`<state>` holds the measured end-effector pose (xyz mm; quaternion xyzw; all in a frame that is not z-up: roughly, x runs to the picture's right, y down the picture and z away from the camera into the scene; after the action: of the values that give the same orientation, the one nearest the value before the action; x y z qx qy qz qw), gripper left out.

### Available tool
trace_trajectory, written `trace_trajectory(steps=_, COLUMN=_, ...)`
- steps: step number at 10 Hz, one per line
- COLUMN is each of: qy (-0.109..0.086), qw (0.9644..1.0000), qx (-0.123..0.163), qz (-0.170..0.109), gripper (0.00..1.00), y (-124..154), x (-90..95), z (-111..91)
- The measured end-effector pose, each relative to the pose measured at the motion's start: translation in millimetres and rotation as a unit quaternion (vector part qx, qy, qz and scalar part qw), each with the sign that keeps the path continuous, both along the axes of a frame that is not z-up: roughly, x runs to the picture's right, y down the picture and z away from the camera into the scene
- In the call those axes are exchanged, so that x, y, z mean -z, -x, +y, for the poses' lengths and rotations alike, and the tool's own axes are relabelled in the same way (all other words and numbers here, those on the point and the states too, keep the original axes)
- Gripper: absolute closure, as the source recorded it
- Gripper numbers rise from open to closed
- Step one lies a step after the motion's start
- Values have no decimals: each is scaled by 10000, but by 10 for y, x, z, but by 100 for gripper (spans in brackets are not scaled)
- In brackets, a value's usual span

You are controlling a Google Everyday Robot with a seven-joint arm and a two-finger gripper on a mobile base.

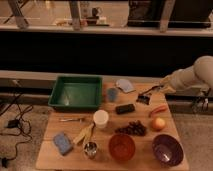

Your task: Wipe red bowl with brush

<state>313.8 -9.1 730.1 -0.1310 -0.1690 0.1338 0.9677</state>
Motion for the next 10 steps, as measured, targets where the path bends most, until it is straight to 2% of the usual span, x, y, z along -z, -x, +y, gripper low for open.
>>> trace_trajectory(steps=3, qy=20, qw=9999, qx=76, qz=-105, gripper=90, y=81, x=314, z=271)
trace_trajectory(steps=4, qy=37, qw=9999, qx=85, qz=-120, gripper=90, y=96, x=353, z=316)
trace_trajectory(steps=10, qy=67, qw=9998, qx=106, qz=-137, gripper=90, y=113, x=350, z=363)
